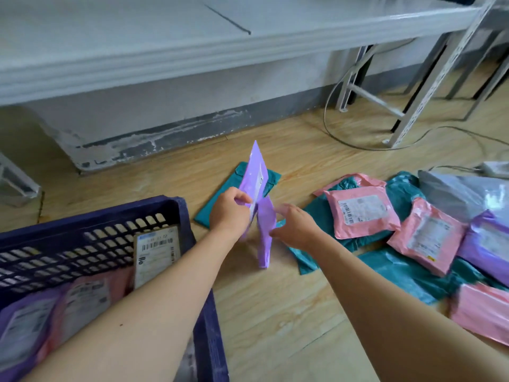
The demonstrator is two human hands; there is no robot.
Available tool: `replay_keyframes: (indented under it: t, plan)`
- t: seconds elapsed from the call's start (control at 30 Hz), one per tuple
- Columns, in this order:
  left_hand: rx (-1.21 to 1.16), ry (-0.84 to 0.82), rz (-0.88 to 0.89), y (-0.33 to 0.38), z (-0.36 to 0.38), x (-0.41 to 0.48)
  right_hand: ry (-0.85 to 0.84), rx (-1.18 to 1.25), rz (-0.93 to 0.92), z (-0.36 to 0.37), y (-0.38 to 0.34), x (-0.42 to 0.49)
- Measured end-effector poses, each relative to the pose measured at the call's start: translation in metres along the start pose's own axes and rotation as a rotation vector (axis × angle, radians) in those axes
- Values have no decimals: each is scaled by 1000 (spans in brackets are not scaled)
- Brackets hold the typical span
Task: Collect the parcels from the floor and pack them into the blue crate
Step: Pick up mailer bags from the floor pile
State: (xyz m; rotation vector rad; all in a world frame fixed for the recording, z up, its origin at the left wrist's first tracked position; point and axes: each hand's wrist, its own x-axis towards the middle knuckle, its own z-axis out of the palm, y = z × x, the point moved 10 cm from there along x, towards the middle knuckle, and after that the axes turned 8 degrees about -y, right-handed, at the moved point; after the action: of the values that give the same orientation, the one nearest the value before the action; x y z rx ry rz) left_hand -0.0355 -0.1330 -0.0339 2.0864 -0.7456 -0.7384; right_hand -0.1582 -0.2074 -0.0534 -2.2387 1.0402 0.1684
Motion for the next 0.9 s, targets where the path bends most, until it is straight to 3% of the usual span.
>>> replay_keyframes:
  t: [0.17, 0.37, 0.47, 0.63, 0.9]
  plan:
    - [-52, -22, 59, 18, -37, -49, -83, 0, 52, -12, -26, -47]
    - [-113, -44, 52, 25, -73, -79, 24, 141, 45, -31, -60, -72]
    - [-183, -30, 17, 16, -89, -84, 83, 364, 112, -30, -58, -72]
    - [-291, -12, -94, -21, -116, -96, 2, 822, 175, 6, -62, -74]
    - [-567, 170, -204, -71, -187, -118, -125, 780, 217, 36, -108, -91]
